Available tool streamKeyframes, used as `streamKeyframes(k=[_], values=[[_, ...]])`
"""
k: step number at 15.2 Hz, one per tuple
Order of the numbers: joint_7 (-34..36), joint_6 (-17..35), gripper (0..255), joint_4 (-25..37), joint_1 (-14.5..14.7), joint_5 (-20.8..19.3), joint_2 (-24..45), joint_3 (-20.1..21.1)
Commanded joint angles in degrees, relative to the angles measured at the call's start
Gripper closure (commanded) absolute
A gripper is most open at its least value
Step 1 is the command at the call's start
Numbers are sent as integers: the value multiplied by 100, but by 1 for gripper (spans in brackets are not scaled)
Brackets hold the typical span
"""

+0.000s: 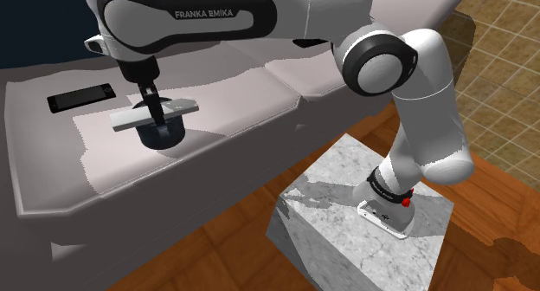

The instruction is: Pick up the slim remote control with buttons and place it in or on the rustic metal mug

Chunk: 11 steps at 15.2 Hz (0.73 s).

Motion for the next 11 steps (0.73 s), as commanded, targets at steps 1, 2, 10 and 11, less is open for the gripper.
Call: streamKeyframes(k=[1,2,10,11], values=[[0,-3,0,5,1,0,5,1],[0,-4,0,8,2,0,6,1],[-16,-1070,0,1534,74,-24,464,-15],[-16,-1071,0,1537,75,-24,466,-15]])
